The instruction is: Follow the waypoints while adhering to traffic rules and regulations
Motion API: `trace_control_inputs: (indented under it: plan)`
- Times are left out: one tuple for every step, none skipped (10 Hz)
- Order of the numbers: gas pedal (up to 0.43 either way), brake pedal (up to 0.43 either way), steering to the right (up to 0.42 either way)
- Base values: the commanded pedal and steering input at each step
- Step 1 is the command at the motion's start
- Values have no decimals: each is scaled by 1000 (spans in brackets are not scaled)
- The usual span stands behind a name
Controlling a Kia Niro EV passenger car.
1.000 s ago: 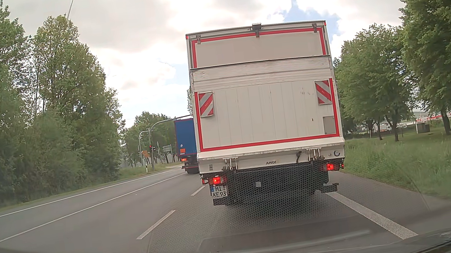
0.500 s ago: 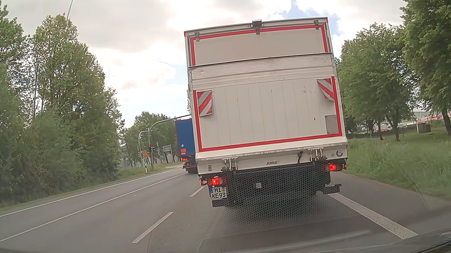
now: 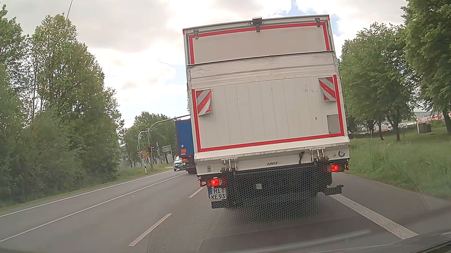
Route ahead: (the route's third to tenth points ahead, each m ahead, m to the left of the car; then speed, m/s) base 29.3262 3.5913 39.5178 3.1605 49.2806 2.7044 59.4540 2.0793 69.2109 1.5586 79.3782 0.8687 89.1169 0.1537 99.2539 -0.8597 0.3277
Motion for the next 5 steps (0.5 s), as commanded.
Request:
trace_control_inputs:
  plan:
    - [0, 0, 0]
    - [0, 0, 0]
    - [0, 0, 0]
    - [0, 0, 0]
    - [0, 0, 0]
